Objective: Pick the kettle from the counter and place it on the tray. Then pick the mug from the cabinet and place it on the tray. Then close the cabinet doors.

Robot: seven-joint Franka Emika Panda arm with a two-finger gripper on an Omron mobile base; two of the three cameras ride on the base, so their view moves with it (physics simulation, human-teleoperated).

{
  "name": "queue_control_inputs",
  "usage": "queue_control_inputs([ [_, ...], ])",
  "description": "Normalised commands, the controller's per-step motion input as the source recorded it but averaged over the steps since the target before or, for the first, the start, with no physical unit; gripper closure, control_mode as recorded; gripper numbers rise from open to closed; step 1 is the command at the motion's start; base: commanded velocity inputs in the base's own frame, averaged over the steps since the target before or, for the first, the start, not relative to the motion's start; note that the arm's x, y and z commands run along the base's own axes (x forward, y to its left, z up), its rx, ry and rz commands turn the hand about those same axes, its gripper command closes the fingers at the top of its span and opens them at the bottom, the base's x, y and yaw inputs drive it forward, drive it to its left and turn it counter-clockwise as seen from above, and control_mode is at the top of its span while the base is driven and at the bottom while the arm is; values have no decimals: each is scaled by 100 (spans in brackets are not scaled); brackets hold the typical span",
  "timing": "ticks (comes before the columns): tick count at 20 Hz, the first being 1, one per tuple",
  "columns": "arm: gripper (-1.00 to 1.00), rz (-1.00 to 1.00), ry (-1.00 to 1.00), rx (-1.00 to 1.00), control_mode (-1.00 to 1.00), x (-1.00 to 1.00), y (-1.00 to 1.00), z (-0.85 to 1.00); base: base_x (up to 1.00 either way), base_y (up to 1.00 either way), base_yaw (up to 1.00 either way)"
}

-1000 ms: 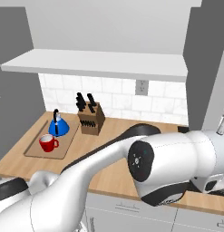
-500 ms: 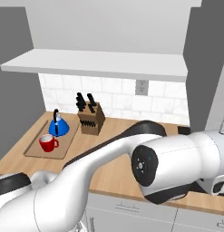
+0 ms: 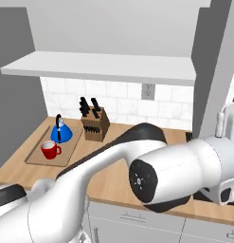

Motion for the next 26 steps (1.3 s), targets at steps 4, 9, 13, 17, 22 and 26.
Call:
queue_control_inputs([
  [4, -100, 10, 10, -8, -100, 18, 37, 0, 0, 0, 0],
  [9, -100, 9, 8, -4, -100, 17, 46, 0, 0, 0, 0],
  [13, -100, 8, 6, -3, -100, 23, 51, 0, 0, 0, 0],
  [17, -100, 7, 5, 0, -100, 38, 52, 0, 0, 0, 0],
  [22, -100, 8, 2, 0, -100, 46, 61, 0, 0, 0, 0],
  [26, -100, 10, 0, 0, -100, 55, 62, 0, 0, 0, 0],
])
